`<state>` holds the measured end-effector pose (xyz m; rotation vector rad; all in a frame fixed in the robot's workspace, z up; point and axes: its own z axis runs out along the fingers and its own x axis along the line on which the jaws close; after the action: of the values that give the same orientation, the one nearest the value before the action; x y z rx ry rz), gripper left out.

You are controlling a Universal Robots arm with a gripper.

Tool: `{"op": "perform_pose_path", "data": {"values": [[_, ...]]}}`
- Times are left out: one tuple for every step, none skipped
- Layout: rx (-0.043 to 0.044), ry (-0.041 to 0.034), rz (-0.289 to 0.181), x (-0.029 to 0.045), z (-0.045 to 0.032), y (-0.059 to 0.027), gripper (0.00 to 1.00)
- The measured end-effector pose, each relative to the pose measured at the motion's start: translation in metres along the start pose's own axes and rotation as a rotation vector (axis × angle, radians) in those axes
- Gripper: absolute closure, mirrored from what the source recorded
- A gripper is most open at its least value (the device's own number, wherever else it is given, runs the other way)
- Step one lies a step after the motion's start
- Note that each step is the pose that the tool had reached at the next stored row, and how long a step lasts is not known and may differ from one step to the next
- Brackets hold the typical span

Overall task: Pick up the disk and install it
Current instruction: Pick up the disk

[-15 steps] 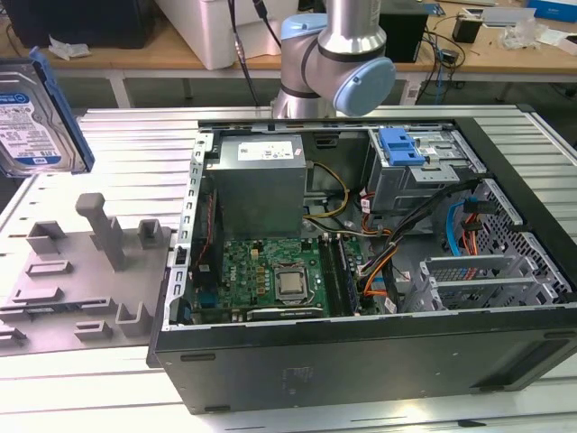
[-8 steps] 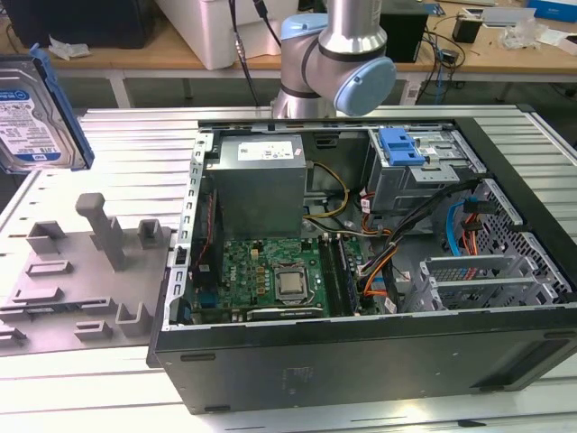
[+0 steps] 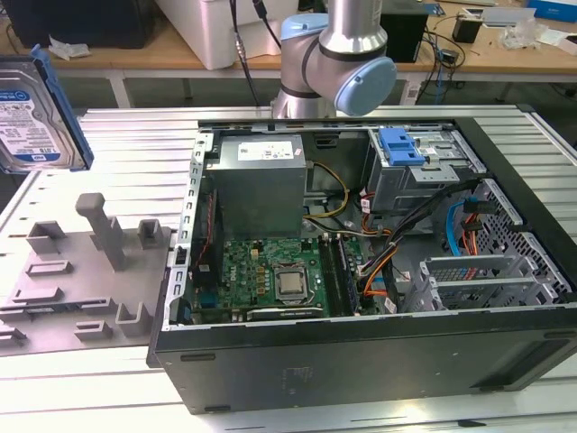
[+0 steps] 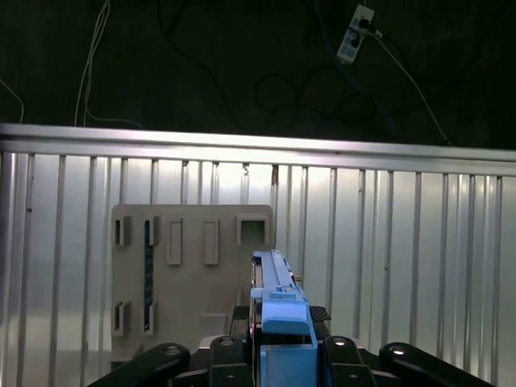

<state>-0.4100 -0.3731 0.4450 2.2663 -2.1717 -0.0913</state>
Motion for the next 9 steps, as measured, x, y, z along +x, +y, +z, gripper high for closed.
{"op": "perform_pose_path", "data": {"values": [[-0.0042,-0.0001,0.000,0.0000,-0.0019,-0.0008,0.63],[-0.0056,-0.0001,0.000,-0.0001,-0.0032,-0.0012,0.63],[-0.0059,-0.0003,0.000,-0.0002,-0.0048,-0.0014,0.63],[-0.0064,-0.0003,0.000,-0.0002,-0.0064,-0.0017,0.63],[-0.0067,-0.0003,-0.001,-0.0002,-0.0080,-0.0019,0.63],[-0.0072,-0.0003,-0.001,-0.0001,-0.0096,-0.0024,0.63],[-0.0079,-0.0003,-0.001,0.0000,-0.0115,-0.0031,0.63],[-0.0087,-0.0004,-0.001,0.0000,-0.0128,-0.0038,0.63],[-0.0101,-0.0005,-0.001,0.0003,-0.0151,-0.0057,0.63]]}}
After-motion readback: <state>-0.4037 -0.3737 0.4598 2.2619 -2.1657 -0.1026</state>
